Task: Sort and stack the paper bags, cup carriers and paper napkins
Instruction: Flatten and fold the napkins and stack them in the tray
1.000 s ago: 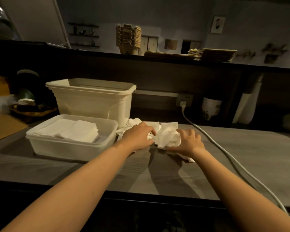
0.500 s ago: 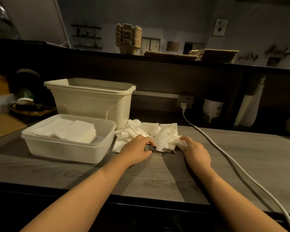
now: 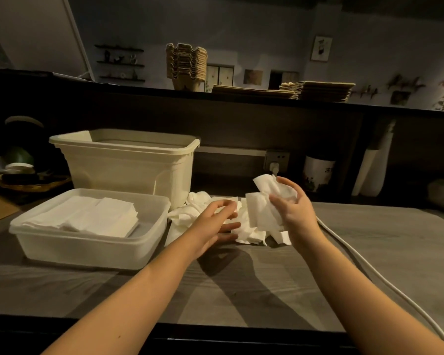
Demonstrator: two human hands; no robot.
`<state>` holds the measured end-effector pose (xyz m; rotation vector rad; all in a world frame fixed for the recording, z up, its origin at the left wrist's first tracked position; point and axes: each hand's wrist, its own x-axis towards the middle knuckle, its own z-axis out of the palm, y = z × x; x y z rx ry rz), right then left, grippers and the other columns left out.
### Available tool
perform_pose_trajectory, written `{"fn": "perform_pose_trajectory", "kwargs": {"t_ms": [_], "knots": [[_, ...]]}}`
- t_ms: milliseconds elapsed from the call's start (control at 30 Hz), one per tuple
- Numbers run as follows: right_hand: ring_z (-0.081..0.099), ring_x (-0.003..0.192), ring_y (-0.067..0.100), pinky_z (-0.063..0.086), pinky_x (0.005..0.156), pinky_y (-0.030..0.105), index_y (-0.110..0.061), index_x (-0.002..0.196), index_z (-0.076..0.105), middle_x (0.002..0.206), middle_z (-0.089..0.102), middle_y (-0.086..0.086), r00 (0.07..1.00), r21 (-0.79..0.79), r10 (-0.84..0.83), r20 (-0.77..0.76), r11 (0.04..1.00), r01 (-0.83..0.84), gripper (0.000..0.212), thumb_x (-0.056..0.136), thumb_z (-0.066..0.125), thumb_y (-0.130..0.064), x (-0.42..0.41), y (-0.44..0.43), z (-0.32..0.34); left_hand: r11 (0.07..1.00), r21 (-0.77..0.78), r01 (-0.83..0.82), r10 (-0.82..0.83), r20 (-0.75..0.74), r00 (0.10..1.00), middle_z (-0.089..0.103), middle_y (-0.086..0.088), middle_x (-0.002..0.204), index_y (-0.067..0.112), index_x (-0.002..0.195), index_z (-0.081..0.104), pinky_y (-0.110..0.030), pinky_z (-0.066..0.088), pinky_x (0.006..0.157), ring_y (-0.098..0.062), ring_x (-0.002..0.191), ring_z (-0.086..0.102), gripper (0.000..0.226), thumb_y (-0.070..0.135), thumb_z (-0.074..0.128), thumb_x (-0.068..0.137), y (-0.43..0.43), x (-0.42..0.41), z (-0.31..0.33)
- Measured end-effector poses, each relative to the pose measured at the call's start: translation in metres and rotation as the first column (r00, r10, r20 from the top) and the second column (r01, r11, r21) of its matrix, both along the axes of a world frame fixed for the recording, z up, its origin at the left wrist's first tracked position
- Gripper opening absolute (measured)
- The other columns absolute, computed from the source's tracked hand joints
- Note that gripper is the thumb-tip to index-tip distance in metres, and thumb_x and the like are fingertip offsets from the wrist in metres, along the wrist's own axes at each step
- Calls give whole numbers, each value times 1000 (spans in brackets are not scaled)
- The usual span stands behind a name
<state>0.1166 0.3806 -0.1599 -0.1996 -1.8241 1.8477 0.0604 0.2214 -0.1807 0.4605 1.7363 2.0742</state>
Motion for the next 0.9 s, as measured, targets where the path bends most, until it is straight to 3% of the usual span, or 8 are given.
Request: {"fn": "perform_pose_trajectory", "kwargs": {"t_ms": [133,300,467,600,800,900], "knots": [[60,97,25,57,66,32,-31,124,45,118,51,3,995,-100,98,-37,990,-101,45,87,62,-13,-10,-12,-13,996,66,59,-64,75,995,62,-10,113,24,110,51,-38,55,83,-27,102,64,24,29,59,88,6,-1,-7],[60,106,24,56,83,41,-30,135,35,123,52,4,987,-85,155,-36,984,-158,59,86,64,-16,-22,-23,-29,999,-48,19,-22,-70,997,60,-4,120,25,127,46,-34,57,82,-21,104,62,51,31,68,81,15,-4,-21],[60,103,21,56,83,39,-30,130,40,121,54,3,989,46,147,33,988,-149,48,88,62,-24,-26,-26,-38,970,-230,-74,28,-199,980,58,1,118,32,125,43,-42,50,95,-20,109,57,47,31,67,84,14,-16,-26],[62,99,21,57,80,37,-33,125,37,115,55,3,985,5,160,67,987,-161,42,90,58,-29,-26,-29,-43,970,-234,-69,19,-210,978,60,0,118,26,127,46,-38,52,92,-18,108,58,46,29,65,86,10,-25,-21],[68,93,23,57,69,32,-26,126,47,110,64,7,953,-112,300,43,949,-294,49,80,64,-34,-26,-33,-44,983,-164,-88,58,-181,982,64,2,103,36,105,51,-31,56,79,-16,96,62,28,25,66,85,8,-24,-30],[66,95,21,55,67,31,-25,122,53,108,65,2,948,-130,319,4,940,-316,43,82,56,-41,-26,-32,-42,983,-160,-93,63,-183,981,65,1,105,35,101,53,-36,56,82,-19,98,63,25,22,67,85,5,-26,-31]]}}
